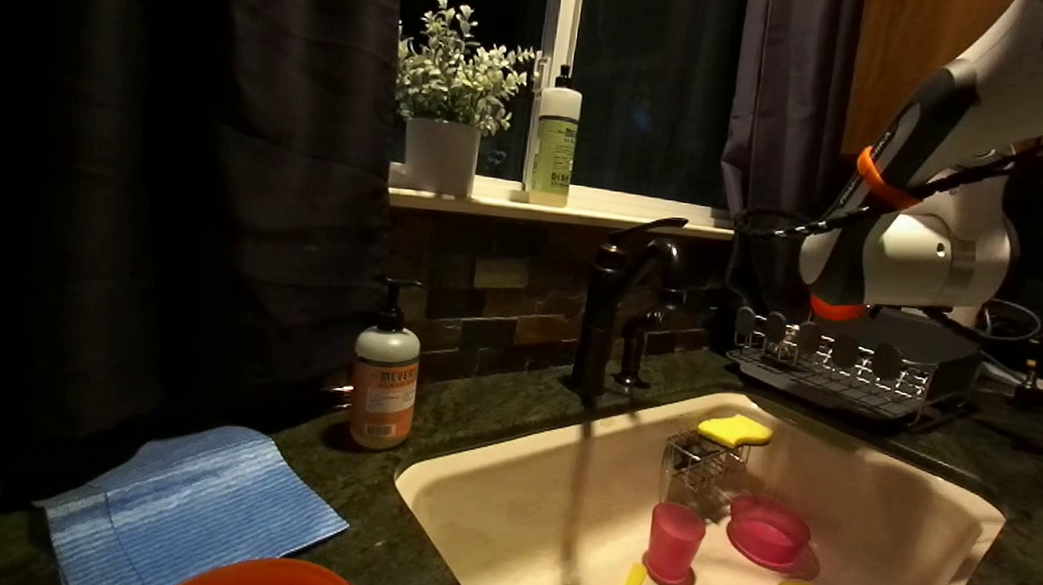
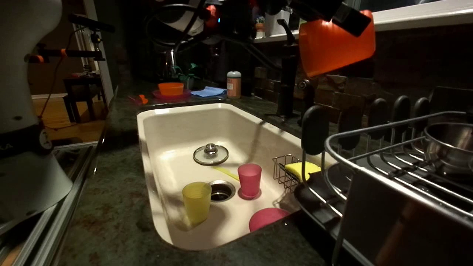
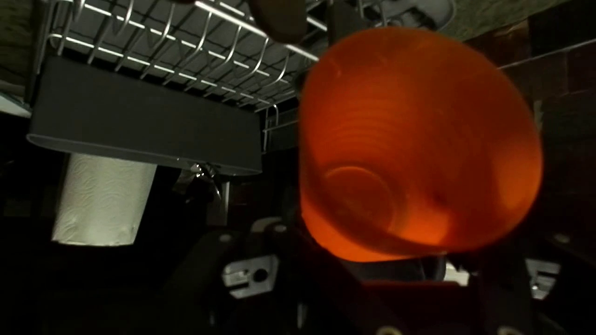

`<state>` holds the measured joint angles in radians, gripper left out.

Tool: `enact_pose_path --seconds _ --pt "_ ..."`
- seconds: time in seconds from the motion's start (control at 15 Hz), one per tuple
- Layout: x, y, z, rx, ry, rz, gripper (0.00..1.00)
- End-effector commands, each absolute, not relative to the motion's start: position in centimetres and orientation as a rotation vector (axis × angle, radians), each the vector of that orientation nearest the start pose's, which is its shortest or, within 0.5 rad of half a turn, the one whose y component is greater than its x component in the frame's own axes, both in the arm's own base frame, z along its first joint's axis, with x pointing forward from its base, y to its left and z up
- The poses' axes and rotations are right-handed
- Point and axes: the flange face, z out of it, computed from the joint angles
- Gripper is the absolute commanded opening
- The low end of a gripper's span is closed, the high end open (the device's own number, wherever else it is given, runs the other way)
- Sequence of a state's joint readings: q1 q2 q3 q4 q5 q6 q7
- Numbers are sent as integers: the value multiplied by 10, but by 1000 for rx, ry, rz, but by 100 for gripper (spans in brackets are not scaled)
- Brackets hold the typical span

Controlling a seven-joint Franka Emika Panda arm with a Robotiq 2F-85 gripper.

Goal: Remove the orange cup from the sink

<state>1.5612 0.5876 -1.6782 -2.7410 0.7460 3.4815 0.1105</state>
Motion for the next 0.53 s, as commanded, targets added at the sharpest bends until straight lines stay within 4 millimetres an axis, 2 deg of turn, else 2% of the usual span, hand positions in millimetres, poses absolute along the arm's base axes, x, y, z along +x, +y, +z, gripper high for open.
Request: enact_pose_path --seconds 0.0,0.47 --pt "394 -130 376 -2924 1288 -1822 44" --pt "378 -141 382 -2937 1334 -2011 44"
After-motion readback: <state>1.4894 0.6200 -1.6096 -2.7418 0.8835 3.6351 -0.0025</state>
